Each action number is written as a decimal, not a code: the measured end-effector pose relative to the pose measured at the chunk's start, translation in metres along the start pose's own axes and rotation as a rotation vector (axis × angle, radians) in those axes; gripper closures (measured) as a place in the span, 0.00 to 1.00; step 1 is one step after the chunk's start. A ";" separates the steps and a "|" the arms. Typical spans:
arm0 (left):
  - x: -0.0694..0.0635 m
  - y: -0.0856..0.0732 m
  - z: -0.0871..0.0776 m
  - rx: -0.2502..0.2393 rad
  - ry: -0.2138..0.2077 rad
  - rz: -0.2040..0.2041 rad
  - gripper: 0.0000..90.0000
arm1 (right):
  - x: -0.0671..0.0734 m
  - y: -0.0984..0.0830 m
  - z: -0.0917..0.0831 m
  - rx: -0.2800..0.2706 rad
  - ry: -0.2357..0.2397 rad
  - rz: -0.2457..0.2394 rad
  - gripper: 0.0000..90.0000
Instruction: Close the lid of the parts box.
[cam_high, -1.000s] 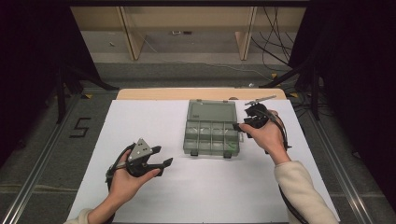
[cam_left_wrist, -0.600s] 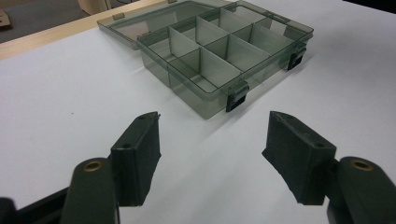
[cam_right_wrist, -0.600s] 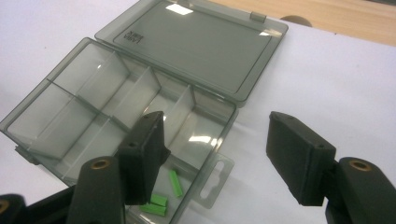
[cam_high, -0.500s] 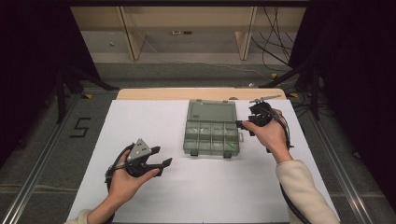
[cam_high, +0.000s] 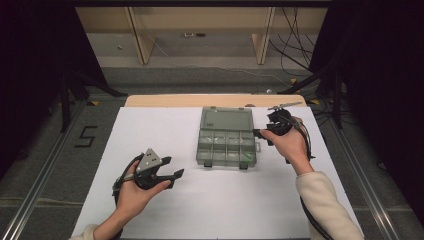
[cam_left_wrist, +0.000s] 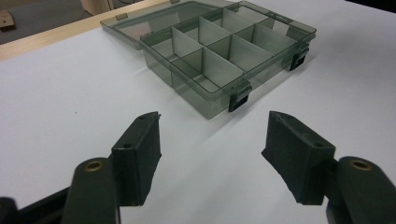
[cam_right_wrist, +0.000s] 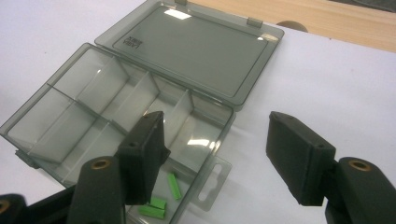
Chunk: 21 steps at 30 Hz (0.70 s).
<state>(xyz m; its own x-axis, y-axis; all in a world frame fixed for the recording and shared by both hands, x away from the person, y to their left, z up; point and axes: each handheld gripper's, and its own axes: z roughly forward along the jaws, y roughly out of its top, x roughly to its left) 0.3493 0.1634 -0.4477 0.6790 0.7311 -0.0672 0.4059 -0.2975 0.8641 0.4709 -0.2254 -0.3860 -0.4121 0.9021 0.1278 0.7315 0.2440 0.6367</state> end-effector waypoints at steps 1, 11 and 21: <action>0.001 0.000 0.000 0.002 0.000 0.014 0.40 | -0.001 0.000 0.000 0.001 -0.005 -0.008 0.42; 0.000 0.002 0.004 0.005 -0.002 0.018 0.40 | -0.006 -0.003 0.001 0.009 -0.003 0.012 0.42; 0.000 0.003 0.001 -0.006 -0.004 0.030 0.41 | -0.007 -0.006 0.001 0.018 -0.009 0.064 0.48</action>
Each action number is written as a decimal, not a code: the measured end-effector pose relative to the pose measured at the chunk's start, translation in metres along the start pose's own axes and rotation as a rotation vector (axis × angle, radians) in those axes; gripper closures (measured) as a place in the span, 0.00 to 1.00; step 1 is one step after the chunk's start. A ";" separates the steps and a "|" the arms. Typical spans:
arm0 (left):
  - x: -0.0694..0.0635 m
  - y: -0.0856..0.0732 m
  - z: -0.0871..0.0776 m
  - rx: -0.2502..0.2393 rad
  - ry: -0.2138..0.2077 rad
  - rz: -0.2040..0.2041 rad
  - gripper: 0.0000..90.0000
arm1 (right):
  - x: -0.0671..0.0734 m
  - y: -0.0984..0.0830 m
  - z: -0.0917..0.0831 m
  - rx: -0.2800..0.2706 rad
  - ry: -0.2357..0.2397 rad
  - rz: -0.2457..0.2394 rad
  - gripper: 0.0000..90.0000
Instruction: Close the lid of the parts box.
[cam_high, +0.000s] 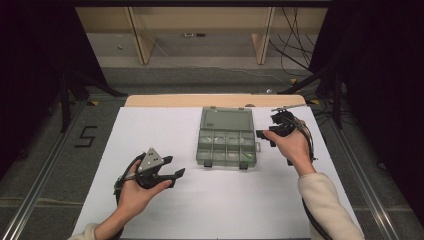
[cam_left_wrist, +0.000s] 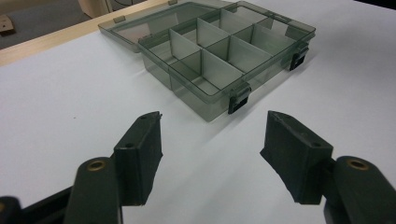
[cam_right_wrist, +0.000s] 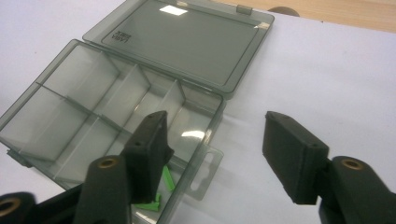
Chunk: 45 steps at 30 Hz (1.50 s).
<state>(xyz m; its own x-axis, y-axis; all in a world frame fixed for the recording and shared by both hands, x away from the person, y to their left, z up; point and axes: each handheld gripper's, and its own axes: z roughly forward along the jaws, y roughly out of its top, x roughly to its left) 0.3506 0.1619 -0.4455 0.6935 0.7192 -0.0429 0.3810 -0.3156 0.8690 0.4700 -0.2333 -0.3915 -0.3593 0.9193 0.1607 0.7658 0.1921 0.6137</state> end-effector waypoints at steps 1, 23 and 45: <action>0.000 0.000 0.000 -0.004 -0.002 -0.005 0.41 | -0.001 0.001 0.001 0.000 -0.003 -0.004 0.49; 0.002 -0.003 -0.002 0.005 -0.006 -0.012 0.41 | -0.025 0.071 0.092 0.102 -0.104 0.042 0.75; -0.001 -0.004 0.001 0.015 -0.019 -0.006 0.41 | -0.025 0.083 0.132 0.238 -0.153 0.147 0.90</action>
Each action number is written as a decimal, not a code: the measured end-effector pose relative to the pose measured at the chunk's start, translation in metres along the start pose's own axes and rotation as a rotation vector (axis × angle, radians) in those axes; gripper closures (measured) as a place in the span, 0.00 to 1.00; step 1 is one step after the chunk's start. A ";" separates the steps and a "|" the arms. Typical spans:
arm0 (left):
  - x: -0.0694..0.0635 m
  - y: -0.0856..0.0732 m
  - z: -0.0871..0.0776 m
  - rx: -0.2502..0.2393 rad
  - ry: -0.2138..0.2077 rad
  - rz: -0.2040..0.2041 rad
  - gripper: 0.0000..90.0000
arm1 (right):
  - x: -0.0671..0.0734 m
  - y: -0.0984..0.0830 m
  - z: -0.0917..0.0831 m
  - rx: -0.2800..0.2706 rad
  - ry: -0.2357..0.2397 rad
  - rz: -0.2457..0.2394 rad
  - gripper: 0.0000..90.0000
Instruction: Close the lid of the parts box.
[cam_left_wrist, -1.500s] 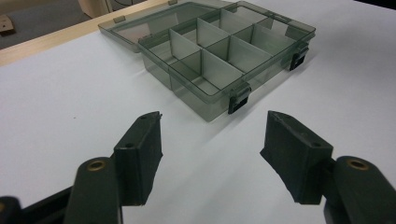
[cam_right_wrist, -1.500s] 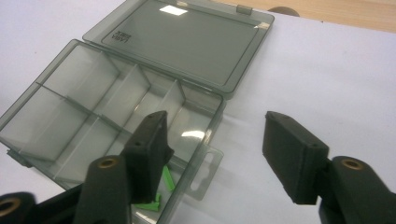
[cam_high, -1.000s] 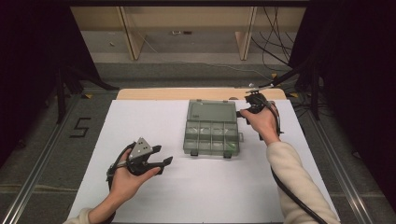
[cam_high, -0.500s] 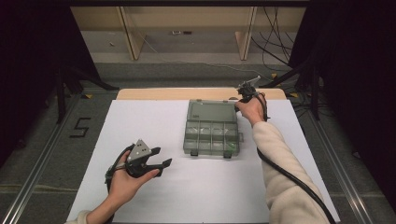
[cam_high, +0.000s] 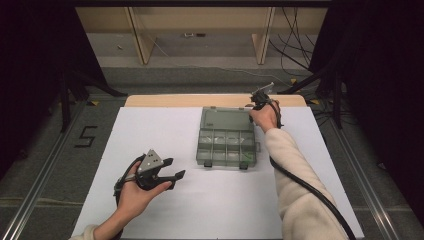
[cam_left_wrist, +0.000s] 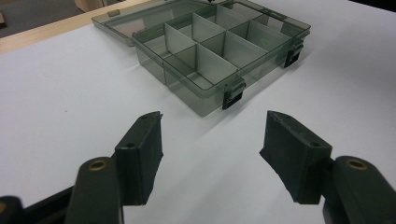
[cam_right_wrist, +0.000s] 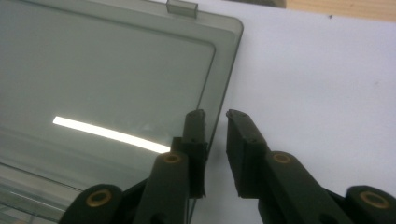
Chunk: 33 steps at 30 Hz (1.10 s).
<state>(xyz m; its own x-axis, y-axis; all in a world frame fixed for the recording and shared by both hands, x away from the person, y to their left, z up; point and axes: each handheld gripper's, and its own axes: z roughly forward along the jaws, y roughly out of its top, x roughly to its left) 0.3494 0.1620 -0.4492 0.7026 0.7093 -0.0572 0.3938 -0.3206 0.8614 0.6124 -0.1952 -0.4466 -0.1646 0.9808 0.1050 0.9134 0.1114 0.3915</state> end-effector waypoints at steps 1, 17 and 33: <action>0.000 0.000 0.000 0.001 0.000 0.000 0.41 | 0.003 0.000 -0.001 0.017 0.002 0.039 0.91; 0.001 -0.001 0.001 0.003 -0.002 -0.009 0.41 | 0.009 0.000 -0.003 -0.005 -0.029 0.178 0.99; 0.020 0.019 0.016 -0.021 0.035 -0.086 0.42 | 0.004 -0.015 -0.013 -0.151 -0.006 0.134 0.99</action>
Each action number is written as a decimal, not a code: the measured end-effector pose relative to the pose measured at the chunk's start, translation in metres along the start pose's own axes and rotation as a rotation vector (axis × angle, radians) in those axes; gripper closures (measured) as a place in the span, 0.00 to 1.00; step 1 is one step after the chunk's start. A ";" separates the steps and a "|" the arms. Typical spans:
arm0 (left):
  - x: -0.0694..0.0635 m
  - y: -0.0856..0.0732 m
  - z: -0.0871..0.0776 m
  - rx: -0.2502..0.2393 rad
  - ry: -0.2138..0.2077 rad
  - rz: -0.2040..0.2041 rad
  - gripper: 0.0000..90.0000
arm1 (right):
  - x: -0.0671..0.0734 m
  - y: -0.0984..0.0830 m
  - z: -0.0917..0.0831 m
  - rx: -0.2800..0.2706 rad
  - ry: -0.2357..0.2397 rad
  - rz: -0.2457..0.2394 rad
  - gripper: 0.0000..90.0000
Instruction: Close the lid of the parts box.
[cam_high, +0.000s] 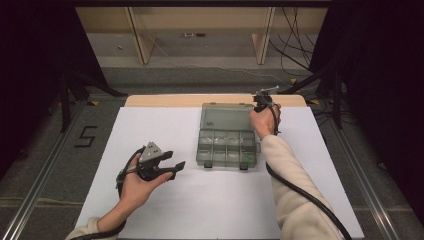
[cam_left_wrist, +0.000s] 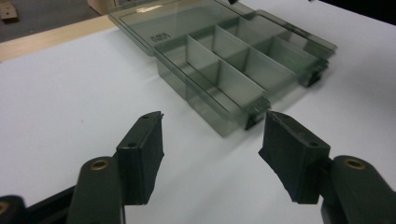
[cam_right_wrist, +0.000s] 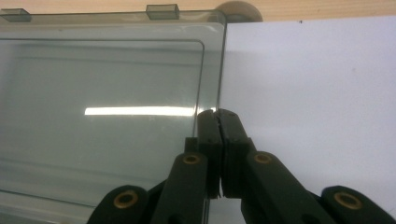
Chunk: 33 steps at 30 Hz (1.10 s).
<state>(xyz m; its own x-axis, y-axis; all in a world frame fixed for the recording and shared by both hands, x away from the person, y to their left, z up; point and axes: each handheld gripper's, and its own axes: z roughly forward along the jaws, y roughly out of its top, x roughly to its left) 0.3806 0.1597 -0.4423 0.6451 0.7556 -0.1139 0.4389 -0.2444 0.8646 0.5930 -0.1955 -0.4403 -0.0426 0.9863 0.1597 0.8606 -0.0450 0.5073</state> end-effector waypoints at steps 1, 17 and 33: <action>0.003 0.005 0.004 -0.009 -0.003 -0.022 0.42 | 0.000 -0.001 -0.001 -0.012 0.005 0.006 0.99; 0.048 0.081 0.104 0.093 0.089 -0.132 0.54 | 0.000 -0.013 -0.015 -0.103 0.056 -0.009 0.99; 0.064 0.088 0.149 0.204 0.125 -0.260 0.68 | 0.001 -0.020 -0.025 -0.161 0.085 -0.016 0.99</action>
<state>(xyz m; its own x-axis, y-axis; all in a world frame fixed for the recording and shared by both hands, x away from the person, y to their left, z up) 0.5539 0.0960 -0.4469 0.4189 0.8742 -0.2457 0.7026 -0.1406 0.6975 0.5629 -0.1978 -0.4288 -0.1041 0.9703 0.2183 0.7676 -0.0612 0.6380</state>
